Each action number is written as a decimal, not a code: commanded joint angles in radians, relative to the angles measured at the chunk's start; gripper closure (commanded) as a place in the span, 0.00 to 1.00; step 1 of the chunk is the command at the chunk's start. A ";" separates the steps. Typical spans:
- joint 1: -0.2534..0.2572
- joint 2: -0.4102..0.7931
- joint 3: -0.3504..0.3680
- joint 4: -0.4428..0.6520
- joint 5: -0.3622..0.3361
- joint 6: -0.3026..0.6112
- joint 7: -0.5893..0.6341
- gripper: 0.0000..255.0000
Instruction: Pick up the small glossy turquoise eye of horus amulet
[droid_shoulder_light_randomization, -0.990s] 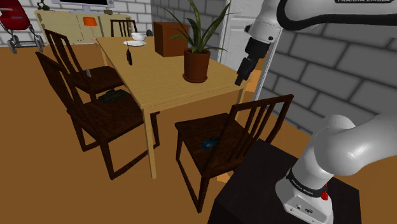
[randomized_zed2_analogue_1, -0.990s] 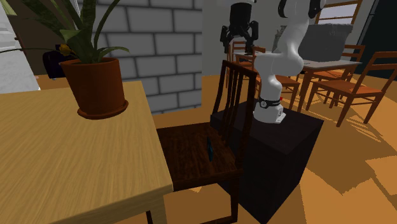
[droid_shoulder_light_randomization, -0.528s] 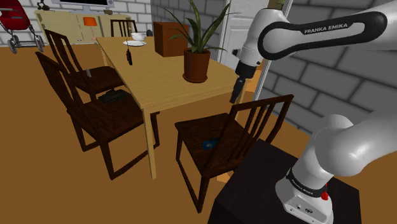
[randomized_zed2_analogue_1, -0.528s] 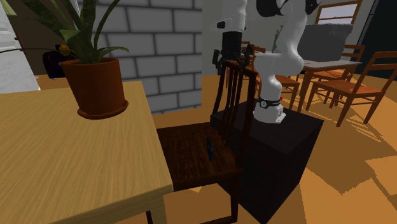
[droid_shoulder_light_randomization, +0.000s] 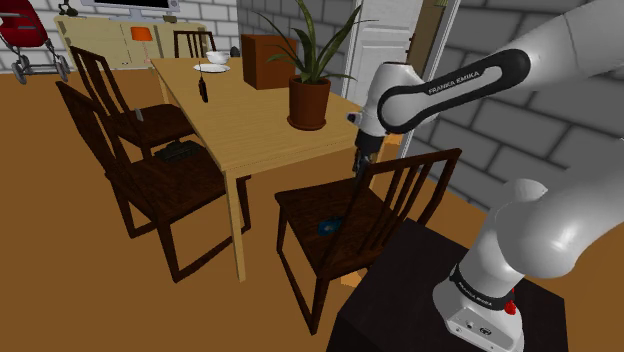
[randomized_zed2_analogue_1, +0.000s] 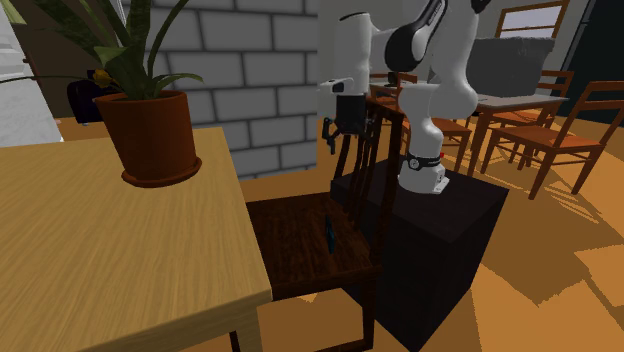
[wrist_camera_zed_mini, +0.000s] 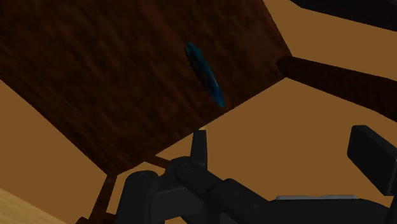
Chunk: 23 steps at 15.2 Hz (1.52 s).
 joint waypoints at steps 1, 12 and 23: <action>0.017 0.077 -0.028 -0.005 0.004 0.072 -0.082 0.00; 0.101 0.561 -0.084 0.080 0.224 0.391 -0.591 0.00; 0.034 0.807 0.022 0.159 0.409 0.533 -0.811 0.00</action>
